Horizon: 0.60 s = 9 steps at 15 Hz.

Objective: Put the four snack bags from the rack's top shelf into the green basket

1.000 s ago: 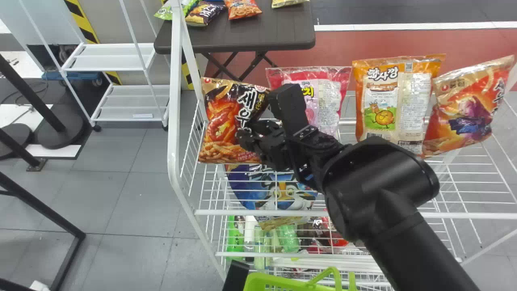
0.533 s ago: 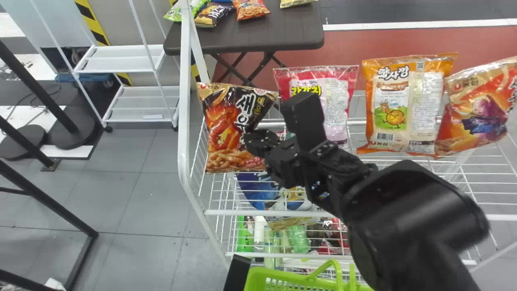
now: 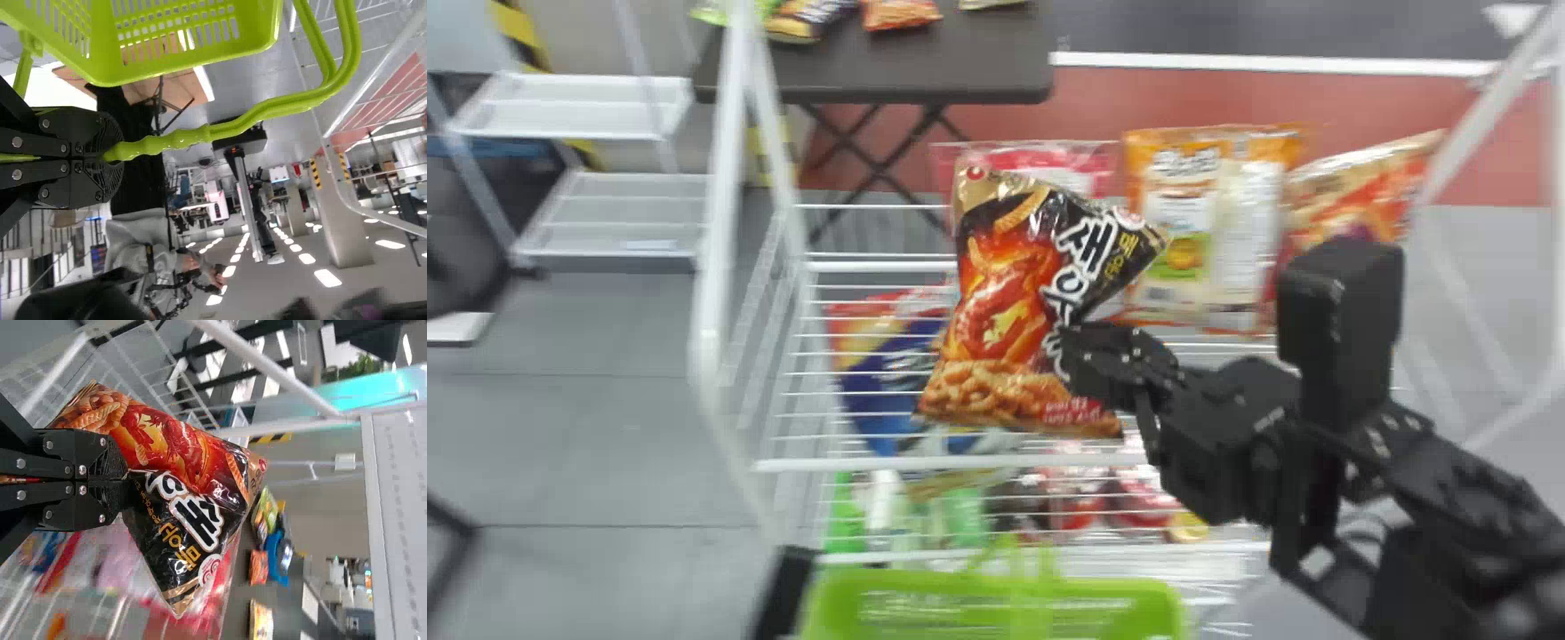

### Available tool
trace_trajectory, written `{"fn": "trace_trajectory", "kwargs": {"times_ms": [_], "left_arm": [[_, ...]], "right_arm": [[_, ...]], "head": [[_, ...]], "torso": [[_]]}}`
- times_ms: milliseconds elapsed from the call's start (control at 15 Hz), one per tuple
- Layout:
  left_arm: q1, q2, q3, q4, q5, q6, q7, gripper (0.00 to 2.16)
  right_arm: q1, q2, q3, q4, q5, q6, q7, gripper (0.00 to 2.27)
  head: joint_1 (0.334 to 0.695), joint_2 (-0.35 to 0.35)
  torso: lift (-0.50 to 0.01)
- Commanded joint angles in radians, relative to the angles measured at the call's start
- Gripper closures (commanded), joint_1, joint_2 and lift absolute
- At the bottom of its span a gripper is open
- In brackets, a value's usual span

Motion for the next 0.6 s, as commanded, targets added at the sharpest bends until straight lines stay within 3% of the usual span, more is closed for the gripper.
{"fn": "trace_trajectory", "kwargs": {"times_ms": [0,133,267,400,533], "left_arm": [[-0.002,-0.004,0.044,0.000,0.017,0.000,0.003,2.15],[0.023,-0.015,0.081,-0.019,0.034,-0.003,0.006,2.15],[0.032,-0.028,0.093,-0.040,0.034,0.000,0.006,2.15],[0.040,-0.029,0.096,-0.060,0.034,0.000,0.006,2.15],[0.041,-0.032,0.092,-0.063,0.034,0.000,0.006,2.15]], "right_arm": [[0.148,-0.001,-0.228,-0.114,-0.110,0.069,0.047,2.13],[0.181,0.022,-0.329,-0.140,-0.120,0.152,0.133,2.13],[0.226,0.066,-0.400,-0.161,-0.123,0.244,0.237,2.13],[0.243,0.071,-0.417,-0.158,-0.123,0.382,0.300,2.13],[0.269,0.065,-0.394,-0.126,-0.111,0.444,0.303,2.13]], "head": [[0.695,-0.259],[0.695,-0.342],[0.695,-0.350],[0.695,-0.350],[0.695,-0.350]], "torso": [[0.000],[0.000],[0.000],[0.000],[0.000]]}}
